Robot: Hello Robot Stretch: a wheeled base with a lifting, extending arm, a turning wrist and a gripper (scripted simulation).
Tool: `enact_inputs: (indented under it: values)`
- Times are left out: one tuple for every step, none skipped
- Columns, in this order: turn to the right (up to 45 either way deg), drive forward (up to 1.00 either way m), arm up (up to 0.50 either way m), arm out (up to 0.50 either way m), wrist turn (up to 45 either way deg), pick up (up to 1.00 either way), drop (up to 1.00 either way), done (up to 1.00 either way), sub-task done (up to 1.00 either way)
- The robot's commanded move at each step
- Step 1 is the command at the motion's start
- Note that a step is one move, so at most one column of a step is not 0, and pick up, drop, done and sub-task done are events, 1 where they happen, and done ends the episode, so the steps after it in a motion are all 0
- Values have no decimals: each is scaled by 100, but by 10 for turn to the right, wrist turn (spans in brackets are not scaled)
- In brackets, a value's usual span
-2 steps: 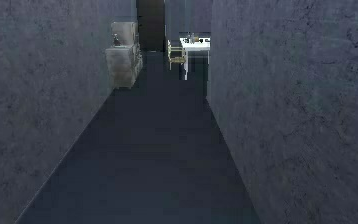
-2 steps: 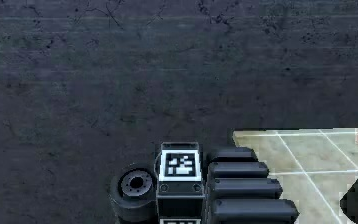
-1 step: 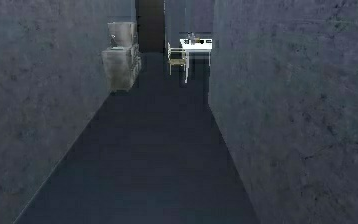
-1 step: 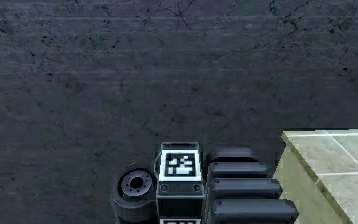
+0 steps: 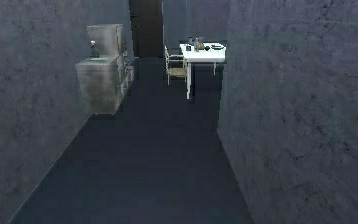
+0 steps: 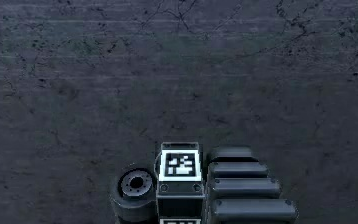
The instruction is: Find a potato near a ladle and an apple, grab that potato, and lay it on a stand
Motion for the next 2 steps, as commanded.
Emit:
enact_inputs:
  values:
    - [0, 100, 0, 0, 0, 0, 0, 0, 0]
    - [0, 100, 0, 0, 0, 0, 0, 0, 0]
